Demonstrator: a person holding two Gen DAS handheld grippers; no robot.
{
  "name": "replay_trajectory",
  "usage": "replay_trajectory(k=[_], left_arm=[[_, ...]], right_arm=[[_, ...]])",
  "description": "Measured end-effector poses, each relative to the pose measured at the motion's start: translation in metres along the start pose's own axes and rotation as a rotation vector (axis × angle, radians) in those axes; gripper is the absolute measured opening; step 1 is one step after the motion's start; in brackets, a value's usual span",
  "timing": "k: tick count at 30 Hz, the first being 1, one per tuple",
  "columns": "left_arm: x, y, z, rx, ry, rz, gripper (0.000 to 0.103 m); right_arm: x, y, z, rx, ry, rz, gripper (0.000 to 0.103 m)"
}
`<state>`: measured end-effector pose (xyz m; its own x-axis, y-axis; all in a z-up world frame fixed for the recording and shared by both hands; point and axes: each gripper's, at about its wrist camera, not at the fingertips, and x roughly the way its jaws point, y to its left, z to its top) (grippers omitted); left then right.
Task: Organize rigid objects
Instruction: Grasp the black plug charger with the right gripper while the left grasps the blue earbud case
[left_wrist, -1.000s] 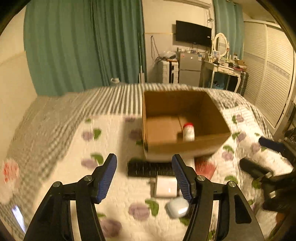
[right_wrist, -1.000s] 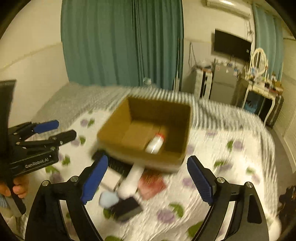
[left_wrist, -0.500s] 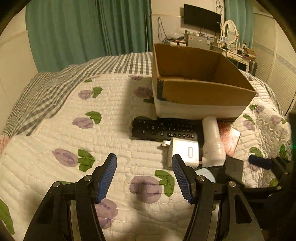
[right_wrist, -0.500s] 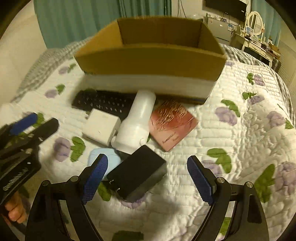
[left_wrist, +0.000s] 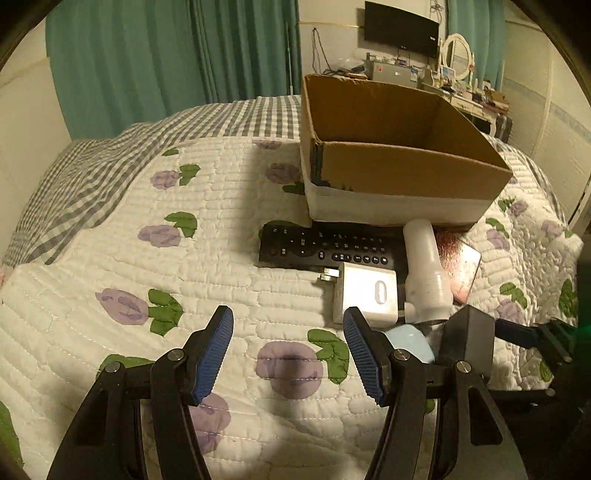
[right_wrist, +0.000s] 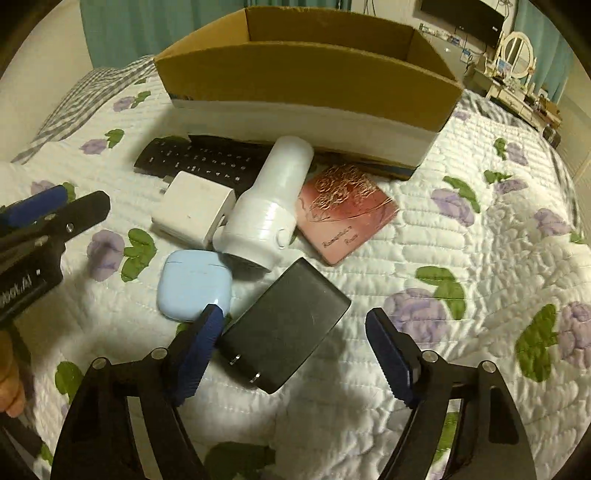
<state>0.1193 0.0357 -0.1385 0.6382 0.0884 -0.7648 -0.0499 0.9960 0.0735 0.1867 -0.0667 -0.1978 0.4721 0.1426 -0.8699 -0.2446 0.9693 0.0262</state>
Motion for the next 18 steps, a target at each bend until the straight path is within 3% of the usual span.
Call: replay_trajectory(k=[2,6,8,10,12,18], left_arm=[[0.000,-0.001,-0.001,0.006,0.001,0.006,0.065],[0.004,0.001,-0.002,0.000,0.019,0.012,0.065],[0.005,0.000,-0.002,0.000,0.025,0.011,0.065],[0.006,-0.003,-0.003,0.005,0.029,0.004,0.065],[0.006,-0.008,-0.004,0.021,0.039,-0.009,0.065],[0.010,-0.026,-0.007,0.057,0.081,-0.066,0.065]], right_arm=[[0.013,-0.004,0.002,0.042,0.019,0.042,0.074],[0.010,-0.004,0.001,0.015,-0.001,0.041,0.066],[0.001,-0.007,0.001,0.003,-0.022,0.061,0.056],[-0.012,-0.010,0.001,-0.032,-0.058,0.019,0.045],[-0.019,-0.018,0.002,-0.033,-0.075,0.017,0.040],[-0.028,-0.029,0.007,-0.019,-0.097,0.052,0.038]])
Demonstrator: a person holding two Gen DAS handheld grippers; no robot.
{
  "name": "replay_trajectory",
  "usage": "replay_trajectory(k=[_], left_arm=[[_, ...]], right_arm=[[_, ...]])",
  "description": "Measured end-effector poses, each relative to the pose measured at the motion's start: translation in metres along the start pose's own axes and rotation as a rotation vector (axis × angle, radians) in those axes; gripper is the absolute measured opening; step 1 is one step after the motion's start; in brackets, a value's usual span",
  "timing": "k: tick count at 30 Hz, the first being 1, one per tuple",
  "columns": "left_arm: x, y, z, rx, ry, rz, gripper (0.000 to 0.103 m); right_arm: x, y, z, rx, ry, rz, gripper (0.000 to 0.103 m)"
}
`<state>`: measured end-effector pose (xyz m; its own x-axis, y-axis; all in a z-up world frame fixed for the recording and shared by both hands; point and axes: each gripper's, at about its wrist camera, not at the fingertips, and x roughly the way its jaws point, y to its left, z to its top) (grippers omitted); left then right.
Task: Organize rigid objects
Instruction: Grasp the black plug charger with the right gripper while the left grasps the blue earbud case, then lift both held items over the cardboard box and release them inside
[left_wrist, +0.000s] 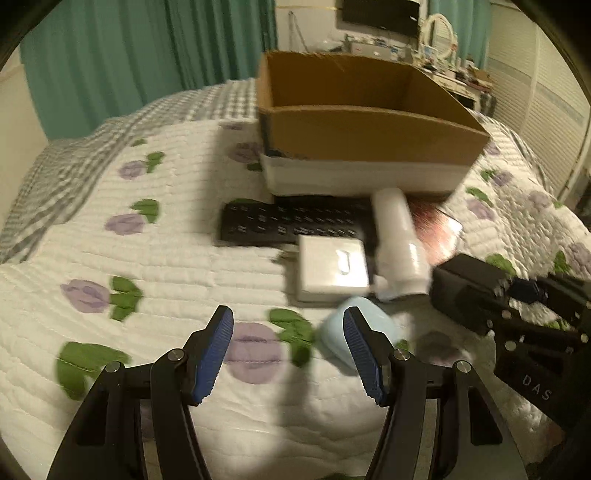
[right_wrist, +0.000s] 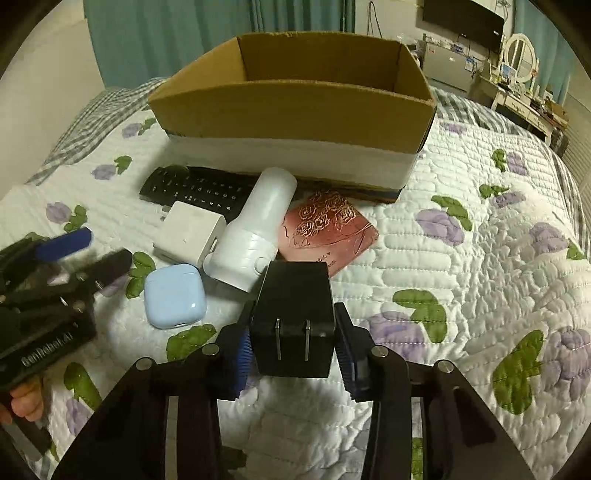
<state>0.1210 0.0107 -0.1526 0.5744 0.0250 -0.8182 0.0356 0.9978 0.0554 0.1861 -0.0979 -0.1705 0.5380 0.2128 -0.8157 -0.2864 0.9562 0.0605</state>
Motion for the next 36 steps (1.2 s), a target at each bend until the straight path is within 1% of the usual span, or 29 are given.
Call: replay_trajectory(k=[3,5,7,9,11,14,16,20,24,29,32,36], left_arm=[[0.009,-0.012,-0.001,0.015,0.046,-0.033,0.065],[0.015,-0.020,-0.002,0.023,0.069,-0.048,0.065],[0.020,-0.026,-0.002,0.027,0.087,-0.066,0.065],[0.025,-0.031,-0.002,0.027,0.105,-0.080,0.065],[0.033,-0.036,-0.002,0.033,0.130,-0.081,0.065],[0.044,-0.043,-0.002,0.058,0.152,-0.044,0.065],[0.046,-0.046,-0.002,0.070,0.140,-0.042,0.065],[0.043,-0.045,-0.002,0.062,0.123,-0.052,0.059],[0.032,-0.047,-0.004,0.066,0.098,-0.057,0.059],[0.007,-0.046,-0.004,0.040,0.052,-0.063,0.059],[-0.009,-0.042,0.002,0.025,0.024,-0.056,0.059],[-0.034,-0.040,0.008,0.014,-0.025,-0.059,0.059]], right_arm=[[-0.008,-0.004,0.003,0.003,-0.035,0.020,0.038],[-0.012,-0.006,0.006,-0.002,-0.059,0.013,0.038],[-0.012,-0.009,0.008,0.003,-0.065,0.013,0.038],[-0.009,-0.013,0.007,0.016,-0.056,0.032,0.038],[-0.005,-0.015,0.007,0.019,-0.048,0.040,0.038],[0.001,-0.020,0.006,0.034,-0.031,0.052,0.038],[0.003,-0.021,0.006,0.038,-0.026,0.057,0.038],[0.003,-0.021,0.005,0.037,-0.030,0.062,0.038],[-0.004,-0.019,0.004,0.032,-0.049,0.059,0.038],[-0.026,-0.010,0.007,0.008,-0.105,0.065,0.038],[-0.045,-0.002,0.010,-0.027,-0.155,0.044,0.038],[-0.066,-0.002,0.014,-0.022,-0.191,0.031,0.038]])
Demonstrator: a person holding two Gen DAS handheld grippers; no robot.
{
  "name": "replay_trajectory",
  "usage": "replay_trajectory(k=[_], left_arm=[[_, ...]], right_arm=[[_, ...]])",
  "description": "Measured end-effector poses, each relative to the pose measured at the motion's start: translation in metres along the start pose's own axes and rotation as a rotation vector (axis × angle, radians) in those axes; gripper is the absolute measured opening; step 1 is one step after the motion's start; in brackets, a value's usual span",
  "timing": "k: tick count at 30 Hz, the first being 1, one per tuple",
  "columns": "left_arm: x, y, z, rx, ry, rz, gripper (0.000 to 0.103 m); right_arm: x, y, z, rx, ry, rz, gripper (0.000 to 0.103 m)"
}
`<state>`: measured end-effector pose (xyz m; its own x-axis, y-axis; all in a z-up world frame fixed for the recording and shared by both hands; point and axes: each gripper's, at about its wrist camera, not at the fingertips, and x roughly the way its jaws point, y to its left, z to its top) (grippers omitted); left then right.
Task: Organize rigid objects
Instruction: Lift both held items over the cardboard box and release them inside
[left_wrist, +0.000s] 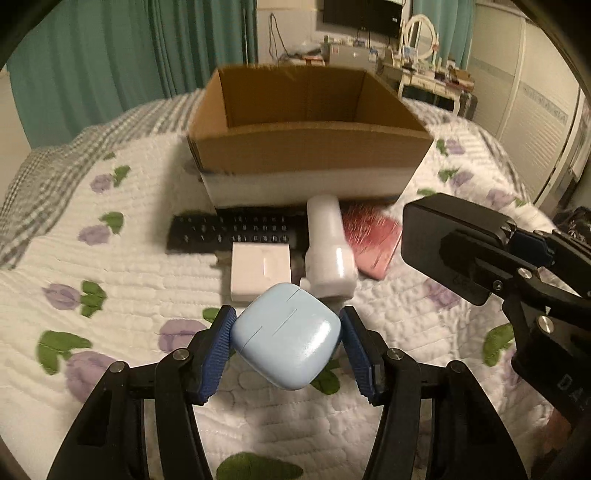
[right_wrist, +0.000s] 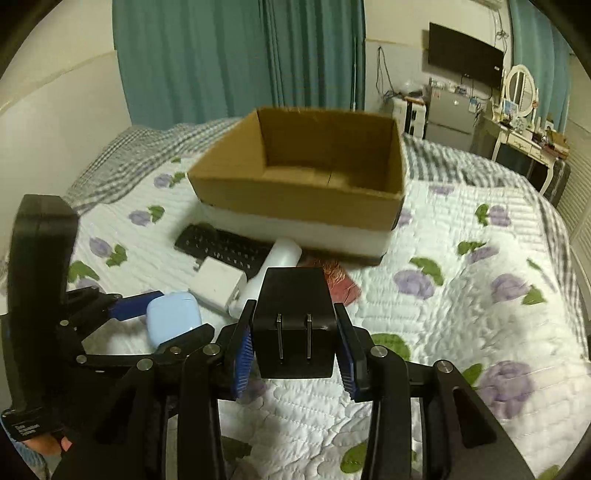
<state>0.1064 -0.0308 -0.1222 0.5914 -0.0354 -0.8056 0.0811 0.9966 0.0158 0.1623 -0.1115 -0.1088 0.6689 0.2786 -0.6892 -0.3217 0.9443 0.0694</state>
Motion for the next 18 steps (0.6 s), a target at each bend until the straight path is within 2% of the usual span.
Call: replay_trajectory(k=[5,8,10,13,18], left_arm=[[-0.027,0.003,0.012,-0.011,-0.058,-0.004,0.059],[-0.046,0.007,0.026,-0.048,-0.085,-0.033,0.059],[-0.059,0.008,0.039,-0.053,-0.115,-0.045,0.059],[-0.077,0.007,0.061,-0.033,-0.173,-0.023,0.059],[-0.088,0.013,0.098,-0.028,-0.226,-0.010,0.059]], right_arm=[[-0.025,-0.006,0.010,0.011,-0.045,-0.014,0.038],[-0.038,-0.009,0.020,0.012,-0.081,-0.011,0.038],[-0.047,-0.011,0.033,0.006,-0.112,-0.012,0.038],[-0.059,-0.012,0.053,-0.014,-0.156,-0.017,0.038],[-0.068,-0.015,0.087,-0.029,-0.213,-0.003,0.038]])
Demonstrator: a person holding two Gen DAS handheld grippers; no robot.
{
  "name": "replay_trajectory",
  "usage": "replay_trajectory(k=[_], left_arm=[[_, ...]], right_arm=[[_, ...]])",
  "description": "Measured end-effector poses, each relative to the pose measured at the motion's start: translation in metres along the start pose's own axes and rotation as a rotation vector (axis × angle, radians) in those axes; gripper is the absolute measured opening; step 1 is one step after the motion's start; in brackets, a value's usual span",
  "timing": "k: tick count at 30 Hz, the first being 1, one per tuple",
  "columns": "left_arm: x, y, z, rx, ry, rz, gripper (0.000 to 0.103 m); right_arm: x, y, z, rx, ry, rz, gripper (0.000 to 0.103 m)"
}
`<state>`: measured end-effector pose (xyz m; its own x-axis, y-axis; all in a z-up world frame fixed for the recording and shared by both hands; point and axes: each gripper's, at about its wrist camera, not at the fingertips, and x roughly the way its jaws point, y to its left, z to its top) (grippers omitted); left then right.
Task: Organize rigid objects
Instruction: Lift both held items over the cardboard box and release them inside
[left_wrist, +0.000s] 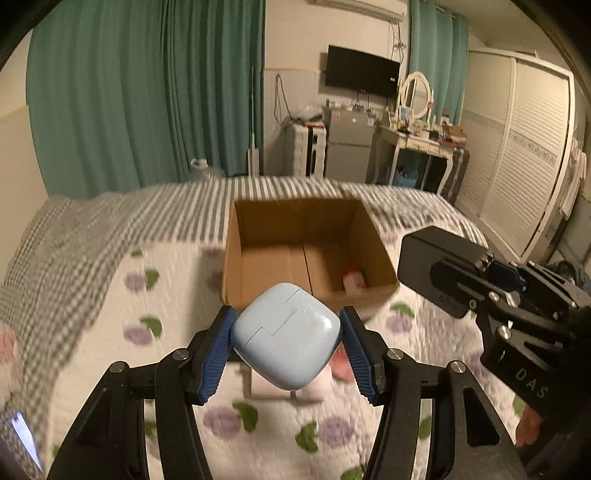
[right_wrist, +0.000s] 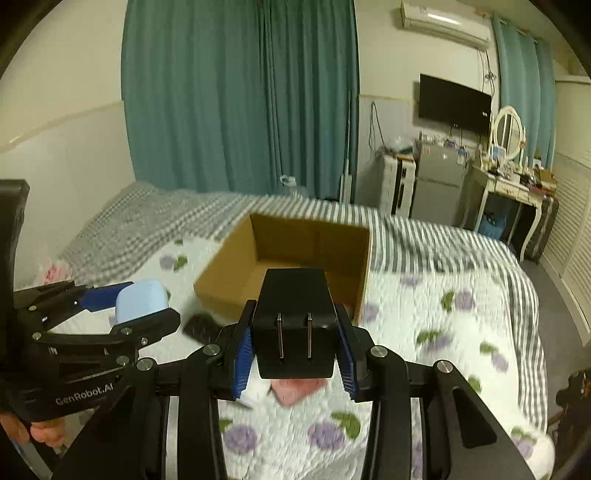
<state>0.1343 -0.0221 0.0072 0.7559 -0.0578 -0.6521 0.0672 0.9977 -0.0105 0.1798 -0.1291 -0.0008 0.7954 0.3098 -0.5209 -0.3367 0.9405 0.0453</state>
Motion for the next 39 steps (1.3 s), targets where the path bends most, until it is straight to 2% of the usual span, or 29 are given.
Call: replay_trajectory(k=[7,13,16,20,28,34,36,39], left_arm=[[0.023,0.002,0.046,0.028,-0.025,0.026,0.059],[0.073,0.006,0.079,0.058,0.006,0.054,0.059],[0.102,0.008,0.084,0.065,0.031,0.058,0.059],[0.138,0.010,0.082,0.081,0.065,0.046,0.059],[0.207,0.005,0.059,0.129,0.159,0.036,0.059],[0.226,0.004,0.053,0.143,0.200,0.029,0.061],[0.222,0.007,0.055,0.141,0.169,0.026,0.061],[0.221,0.013,0.055,0.130,0.162,0.029,0.062]], right_arm=[[0.018,-0.008,0.043,-0.013,-0.038,0.033,0.038],[0.054,-0.016,0.071,-0.029,-0.044,0.042,0.038],[0.080,-0.024,0.079,-0.036,-0.032,0.054,0.038],[0.119,-0.035,0.082,-0.035,0.005,0.052,0.038],[0.182,-0.058,0.064,-0.031,0.088,0.055,0.038],[0.212,-0.062,0.056,-0.039,0.147,0.066,0.038],[0.219,-0.063,0.055,-0.047,0.155,0.057,0.038],[0.225,-0.064,0.055,-0.044,0.160,0.058,0.038]])
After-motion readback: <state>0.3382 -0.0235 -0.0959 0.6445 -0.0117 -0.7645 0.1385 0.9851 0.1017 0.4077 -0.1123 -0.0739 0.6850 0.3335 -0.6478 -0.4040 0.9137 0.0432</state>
